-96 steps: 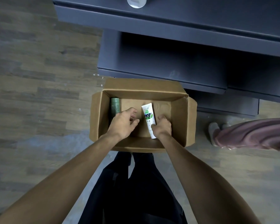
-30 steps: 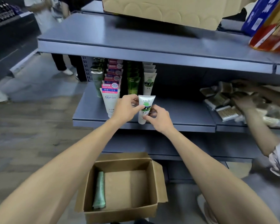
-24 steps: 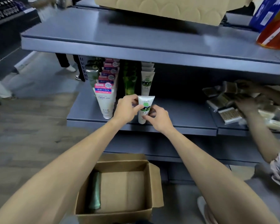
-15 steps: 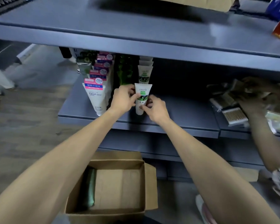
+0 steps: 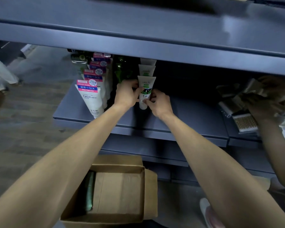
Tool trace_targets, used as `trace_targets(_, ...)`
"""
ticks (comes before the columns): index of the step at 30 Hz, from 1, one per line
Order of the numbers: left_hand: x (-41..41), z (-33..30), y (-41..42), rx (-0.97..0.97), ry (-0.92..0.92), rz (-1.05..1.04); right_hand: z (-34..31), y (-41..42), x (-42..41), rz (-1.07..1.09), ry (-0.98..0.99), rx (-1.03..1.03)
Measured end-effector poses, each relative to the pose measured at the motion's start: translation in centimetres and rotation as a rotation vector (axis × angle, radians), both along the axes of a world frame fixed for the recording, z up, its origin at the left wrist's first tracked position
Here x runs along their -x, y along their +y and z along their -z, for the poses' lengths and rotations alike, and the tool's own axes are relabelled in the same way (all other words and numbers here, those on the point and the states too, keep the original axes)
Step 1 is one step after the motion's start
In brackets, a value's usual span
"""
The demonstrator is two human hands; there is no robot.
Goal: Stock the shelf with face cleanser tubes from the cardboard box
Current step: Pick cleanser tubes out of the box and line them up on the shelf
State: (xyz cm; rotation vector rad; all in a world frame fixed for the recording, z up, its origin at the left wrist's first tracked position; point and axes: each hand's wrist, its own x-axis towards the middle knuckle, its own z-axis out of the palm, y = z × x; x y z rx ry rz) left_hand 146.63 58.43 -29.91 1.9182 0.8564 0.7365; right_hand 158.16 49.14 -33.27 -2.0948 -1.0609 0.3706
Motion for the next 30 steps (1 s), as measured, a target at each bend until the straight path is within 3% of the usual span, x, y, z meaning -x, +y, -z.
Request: trace_targets(30, -0.3, 0.0, 1.2, -0.042, 0.093, -0.049, -0.3, 1.6, -0.6, 0.019, 0.024, 0.086)
